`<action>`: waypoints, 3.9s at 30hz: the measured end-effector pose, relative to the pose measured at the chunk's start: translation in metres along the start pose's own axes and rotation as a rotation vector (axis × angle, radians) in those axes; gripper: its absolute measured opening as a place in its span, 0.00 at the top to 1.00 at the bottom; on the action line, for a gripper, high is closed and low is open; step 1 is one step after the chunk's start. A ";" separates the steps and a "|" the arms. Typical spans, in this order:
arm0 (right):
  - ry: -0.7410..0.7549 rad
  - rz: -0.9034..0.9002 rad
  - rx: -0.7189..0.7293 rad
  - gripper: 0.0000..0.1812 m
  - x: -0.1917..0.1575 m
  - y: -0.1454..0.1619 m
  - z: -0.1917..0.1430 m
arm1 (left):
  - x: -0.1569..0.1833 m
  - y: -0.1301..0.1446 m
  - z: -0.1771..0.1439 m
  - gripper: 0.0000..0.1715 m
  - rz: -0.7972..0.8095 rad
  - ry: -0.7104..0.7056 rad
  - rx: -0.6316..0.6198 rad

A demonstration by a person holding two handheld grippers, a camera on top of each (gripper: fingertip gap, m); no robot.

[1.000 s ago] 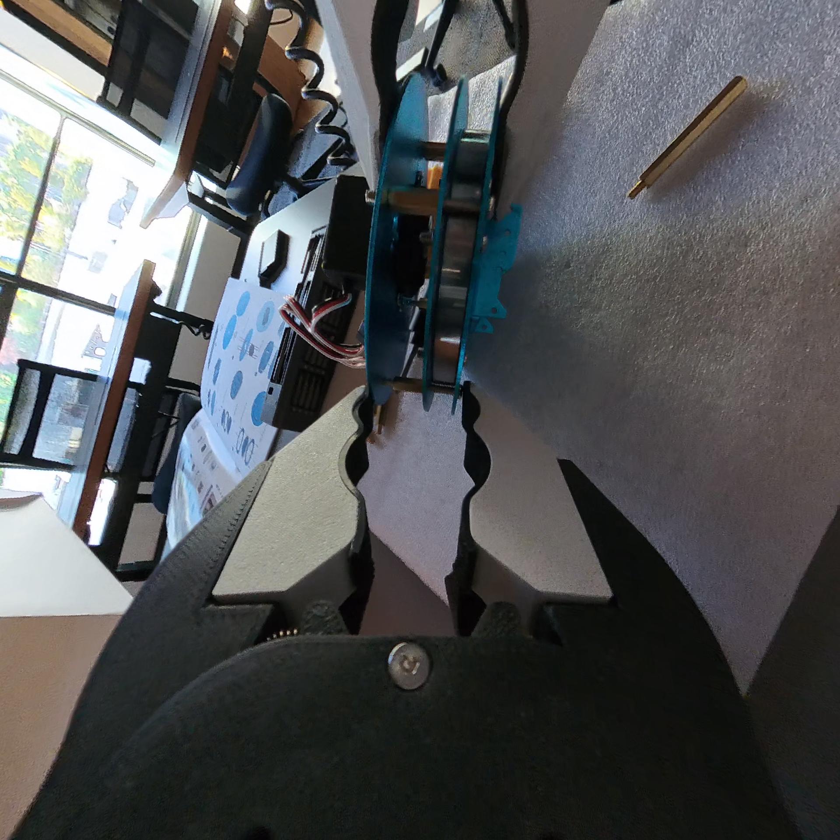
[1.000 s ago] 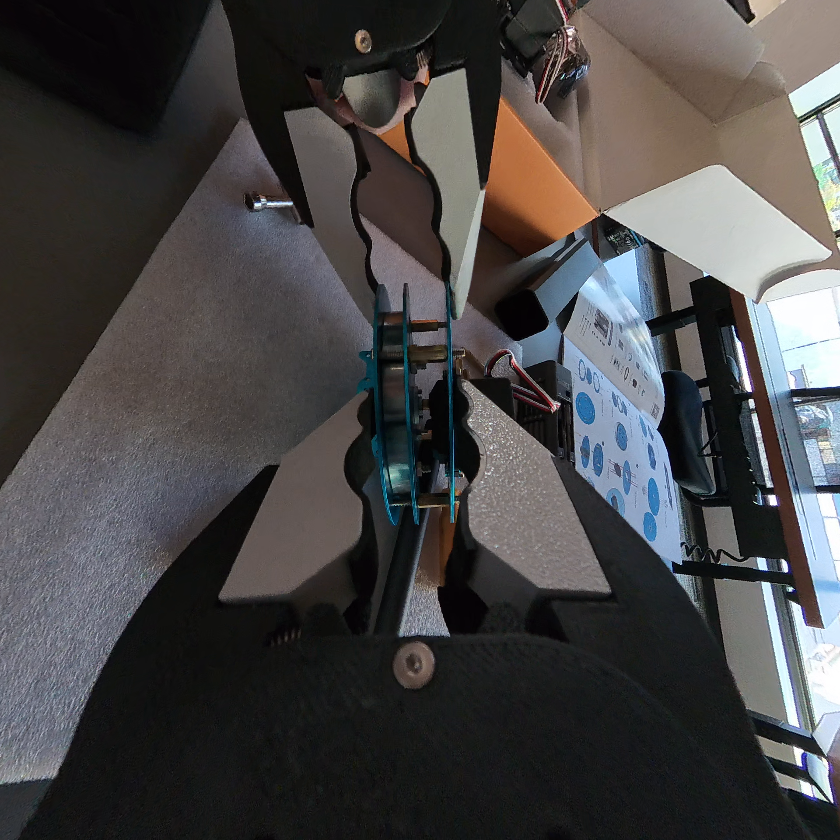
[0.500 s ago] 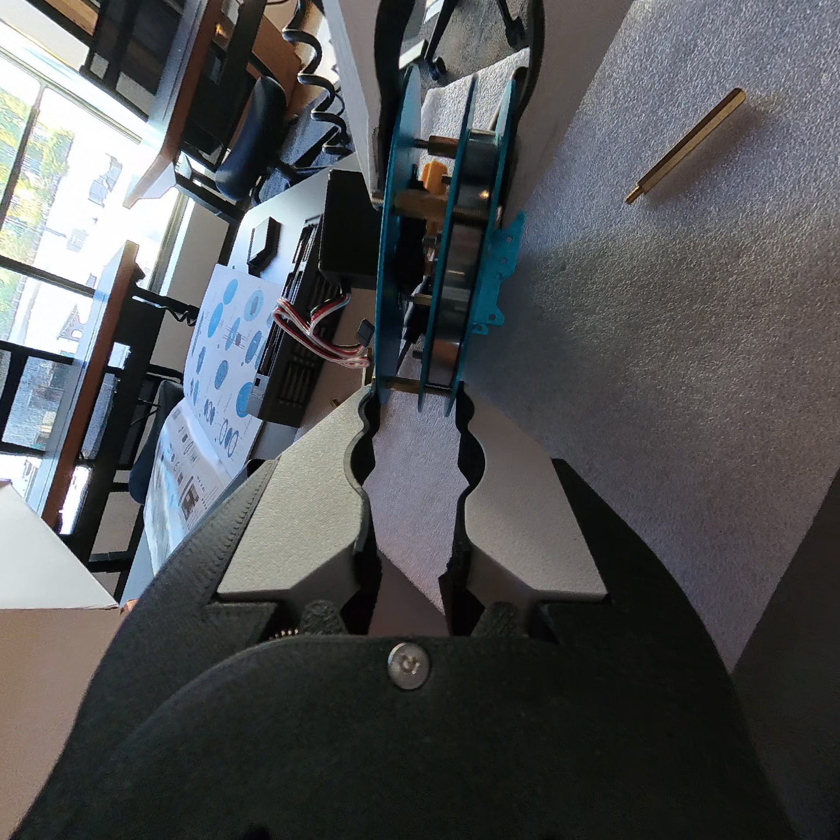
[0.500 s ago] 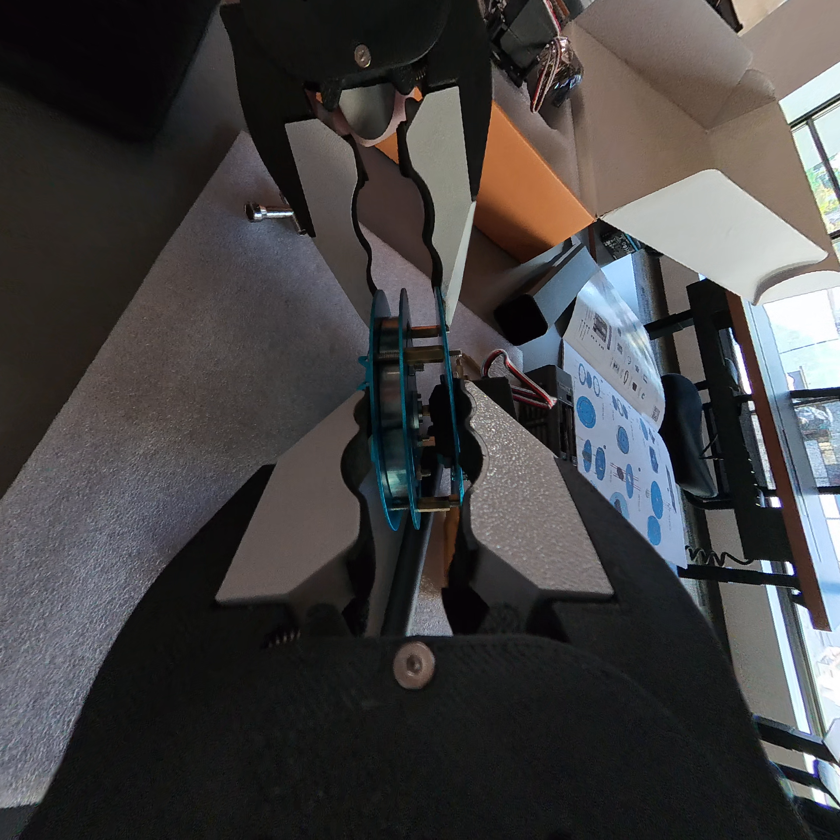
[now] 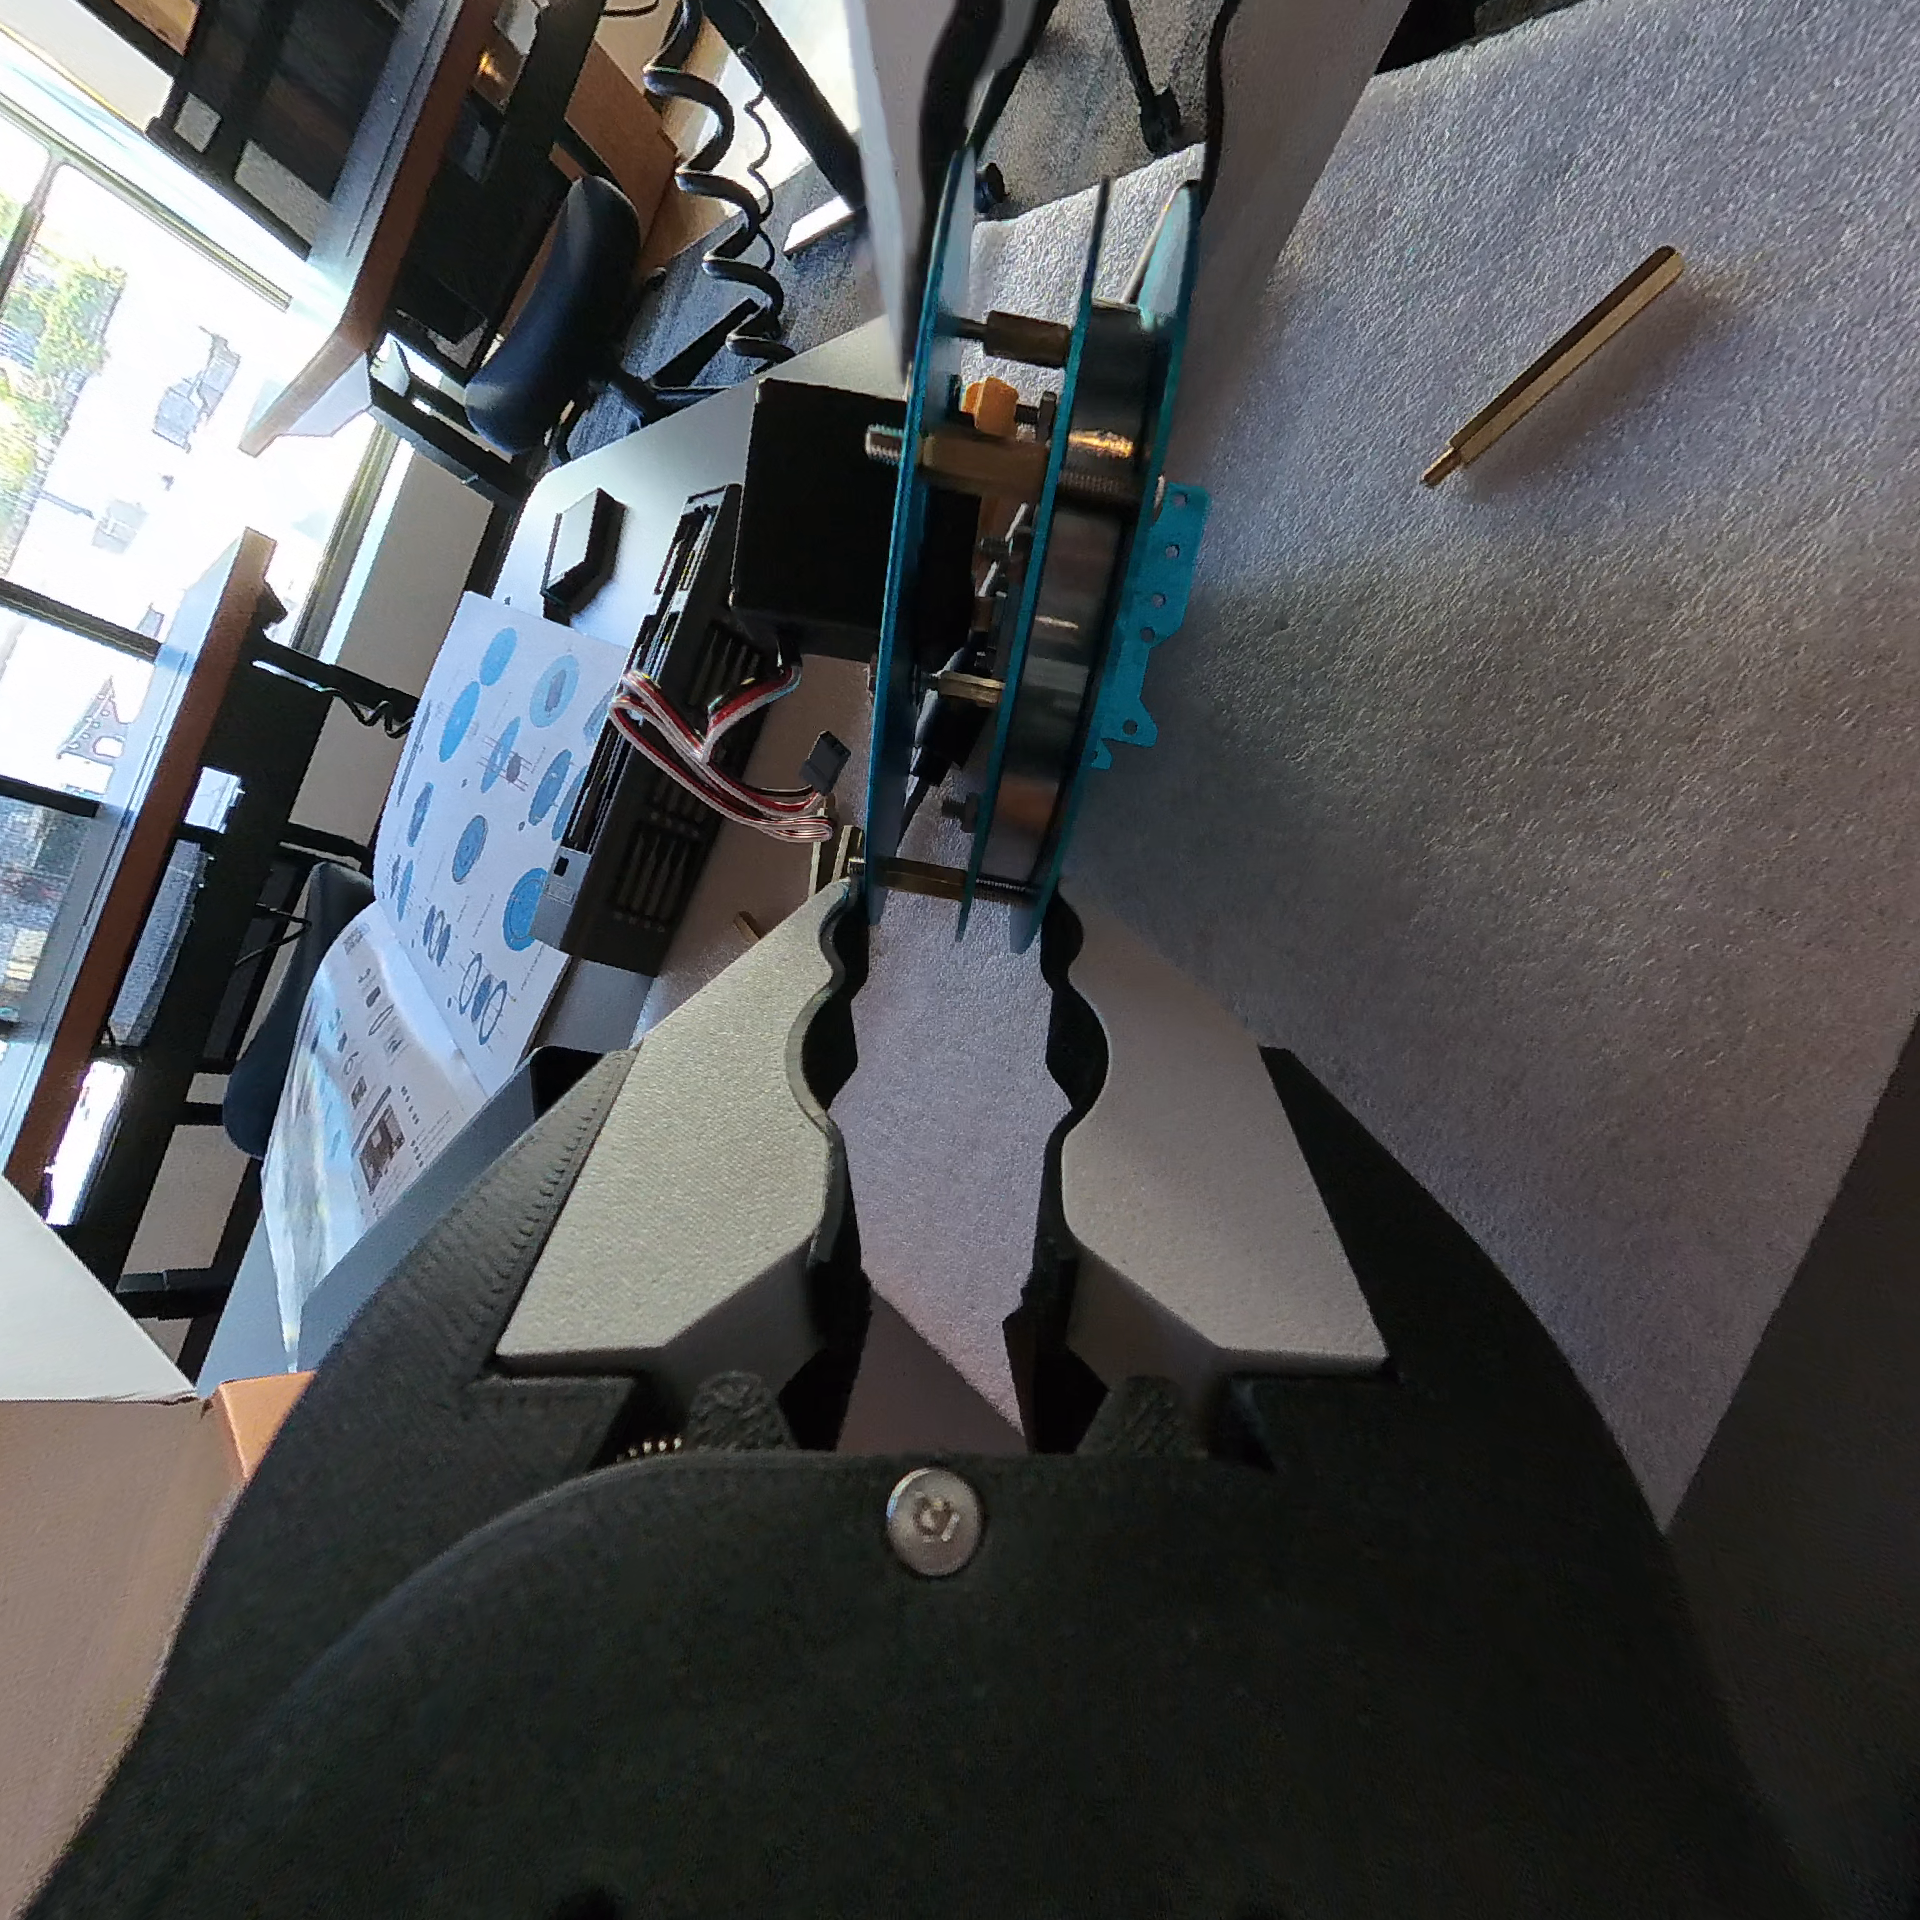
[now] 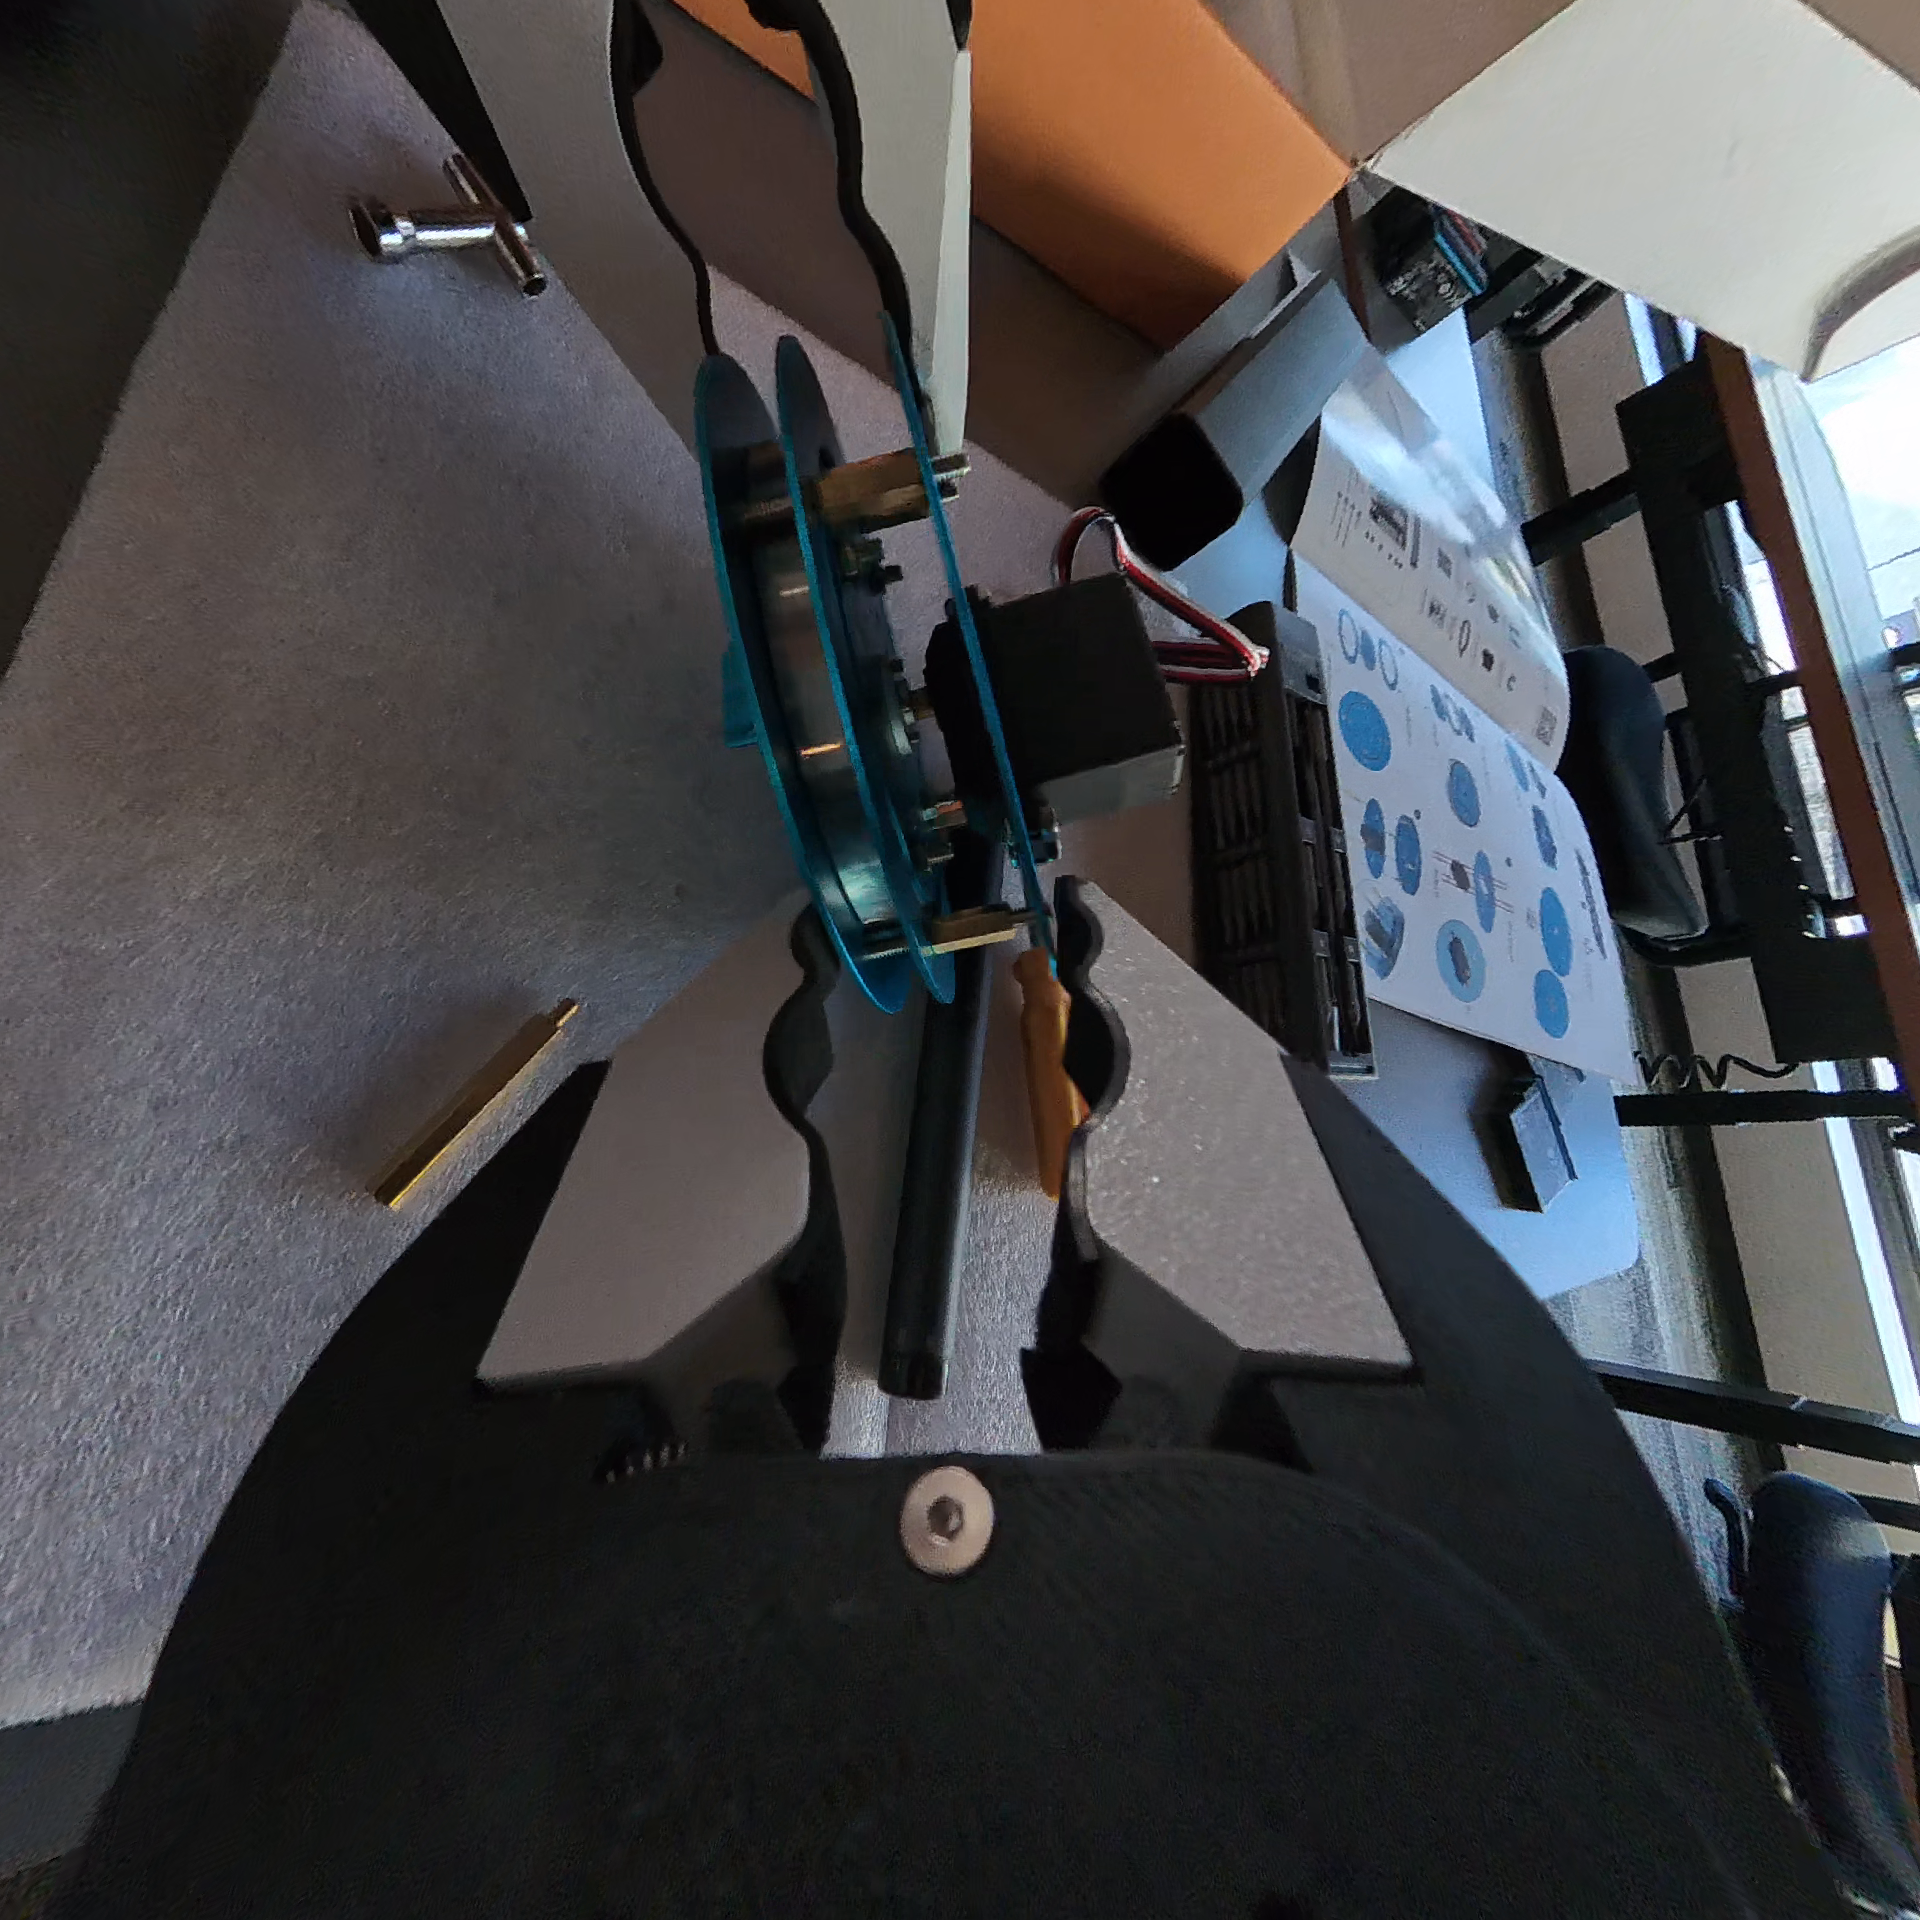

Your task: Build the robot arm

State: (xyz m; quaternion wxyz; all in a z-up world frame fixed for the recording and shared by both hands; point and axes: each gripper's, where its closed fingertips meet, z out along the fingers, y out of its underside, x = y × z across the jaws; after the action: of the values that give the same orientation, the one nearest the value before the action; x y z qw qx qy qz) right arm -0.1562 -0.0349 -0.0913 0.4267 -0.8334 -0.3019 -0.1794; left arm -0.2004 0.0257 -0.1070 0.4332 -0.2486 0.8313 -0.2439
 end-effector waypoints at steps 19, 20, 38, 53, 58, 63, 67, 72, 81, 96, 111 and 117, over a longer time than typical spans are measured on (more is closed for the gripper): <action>0.118 0.181 -0.039 0.78 0.000 0.006 0.001 | 0.000 -0.001 0.000 0.80 -0.002 -0.019 0.009; 0.116 0.190 -0.033 0.78 0.001 0.006 0.002 | 0.000 -0.001 0.000 0.80 -0.006 -0.017 0.009; 0.141 0.222 0.009 0.78 -0.001 0.008 0.001 | 0.000 -0.004 0.000 0.80 -0.011 -0.041 0.026; 0.124 0.232 0.032 0.77 0.004 -0.002 0.003 | -0.003 0.003 0.001 0.80 -0.075 0.007 0.038; 0.141 0.209 0.045 0.77 0.004 -0.008 0.004 | -0.003 0.009 0.001 0.80 -0.094 0.020 0.029; 0.148 0.222 0.077 0.77 0.004 -0.011 0.004 | -0.004 0.011 0.001 0.80 -0.104 0.021 0.021; 0.150 0.212 0.084 0.77 0.003 -0.010 0.003 | -0.005 0.009 -0.001 0.80 -0.085 0.010 -0.002; 0.147 0.212 0.082 0.78 0.002 -0.011 0.004 | -0.006 0.008 -0.004 0.80 -0.065 0.003 -0.020; 0.083 0.320 0.142 0.77 -0.006 -0.030 -0.006 | -0.004 0.000 -0.027 0.80 -0.140 0.063 -0.001; -0.069 0.480 0.224 0.77 -0.059 -0.037 -0.015 | 0.036 -0.015 -0.067 0.80 -0.201 0.106 0.067; -0.117 0.603 0.279 0.76 -0.058 -0.019 -0.018 | 0.033 -0.035 -0.062 0.80 -0.237 0.077 0.171; -0.156 0.635 0.304 0.76 -0.054 -0.019 -0.025 | 0.033 -0.041 -0.062 0.82 -0.240 0.072 0.223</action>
State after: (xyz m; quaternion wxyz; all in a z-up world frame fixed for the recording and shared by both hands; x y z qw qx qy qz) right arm -0.2100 -0.0660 -0.0957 0.5559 -0.8238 -0.0828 0.0731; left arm -0.2613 -0.0143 -0.0701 0.3957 -0.2876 0.7783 -0.3937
